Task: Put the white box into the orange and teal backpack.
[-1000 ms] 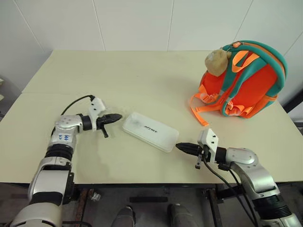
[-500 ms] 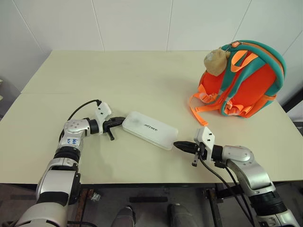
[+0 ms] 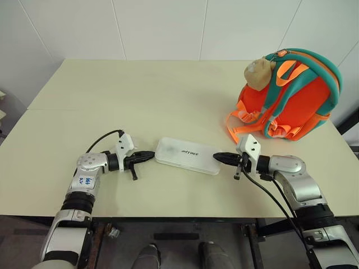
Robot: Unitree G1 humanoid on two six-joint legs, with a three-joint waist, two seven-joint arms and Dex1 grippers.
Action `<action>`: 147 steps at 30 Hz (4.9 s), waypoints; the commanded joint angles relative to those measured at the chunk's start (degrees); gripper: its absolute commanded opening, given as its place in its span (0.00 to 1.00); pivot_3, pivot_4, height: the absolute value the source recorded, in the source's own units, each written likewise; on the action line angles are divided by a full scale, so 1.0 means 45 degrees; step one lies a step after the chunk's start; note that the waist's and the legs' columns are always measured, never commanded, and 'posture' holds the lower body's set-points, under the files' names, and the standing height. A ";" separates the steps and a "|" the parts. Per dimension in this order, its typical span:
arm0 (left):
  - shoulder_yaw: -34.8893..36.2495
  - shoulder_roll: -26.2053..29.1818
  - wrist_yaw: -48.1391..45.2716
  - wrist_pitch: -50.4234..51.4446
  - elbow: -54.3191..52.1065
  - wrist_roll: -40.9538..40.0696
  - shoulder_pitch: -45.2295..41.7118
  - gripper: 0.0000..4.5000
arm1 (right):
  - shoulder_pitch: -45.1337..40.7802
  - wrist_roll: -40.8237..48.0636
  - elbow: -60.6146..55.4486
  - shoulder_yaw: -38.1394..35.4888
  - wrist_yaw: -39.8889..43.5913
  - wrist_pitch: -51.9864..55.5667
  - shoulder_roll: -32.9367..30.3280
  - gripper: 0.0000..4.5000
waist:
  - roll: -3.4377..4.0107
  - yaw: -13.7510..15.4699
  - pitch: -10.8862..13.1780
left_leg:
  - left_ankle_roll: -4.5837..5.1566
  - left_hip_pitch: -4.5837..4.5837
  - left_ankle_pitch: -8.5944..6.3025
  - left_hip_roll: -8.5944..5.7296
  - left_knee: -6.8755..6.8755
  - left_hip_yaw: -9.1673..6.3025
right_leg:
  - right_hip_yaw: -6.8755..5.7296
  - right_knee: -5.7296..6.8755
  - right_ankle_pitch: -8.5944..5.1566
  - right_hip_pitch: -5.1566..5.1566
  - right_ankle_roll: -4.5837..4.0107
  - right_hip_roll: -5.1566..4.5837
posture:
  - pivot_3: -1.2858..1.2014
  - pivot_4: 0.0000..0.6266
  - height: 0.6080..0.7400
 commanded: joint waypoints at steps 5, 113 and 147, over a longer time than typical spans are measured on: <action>0.0195 0.0420 0.0406 0.0488 -0.1256 -0.0196 0.0367 0.00 | 0.0448 0.0729 -0.0967 -0.1182 0.0221 0.0515 -0.0741 0.01 | 0.0000 0.0017 0.0000 | -0.0001 0.0006 0.0000 -0.0001 0.0000 -0.0001 | 0.0000 -0.0001 0.0000 0.0005 0.0000 -0.0001 | 0.52 0.24 1.00; -0.1311 -0.0821 -0.1938 1.6724 0.4827 -0.3398 -0.5624 0.99 | -0.1325 -0.0127 0.1081 0.0423 0.3544 0.2774 -0.1070 1.00 | 0.0003 -0.0004 0.0001 | -0.0018 0.0008 -0.0003 -0.0019 -0.0001 -0.0012 | -0.0006 -0.0010 -0.0013 0.0020 0.0021 -0.0004 | 0.52 0.24 1.00; -0.0408 -0.0674 -0.2403 1.7888 0.1391 -0.4547 -0.3888 0.31 | 0.1909 0.0740 -0.1573 -0.0910 0.2603 0.3006 -0.2400 1.00 | 0.0002 -0.0041 0.0002 | -0.0012 0.0004 -0.0011 -0.0019 0.0001 -0.0020 | -0.0005 -0.0019 -0.0023 0.0024 0.0030 -0.0005 | 0.52 0.24 1.00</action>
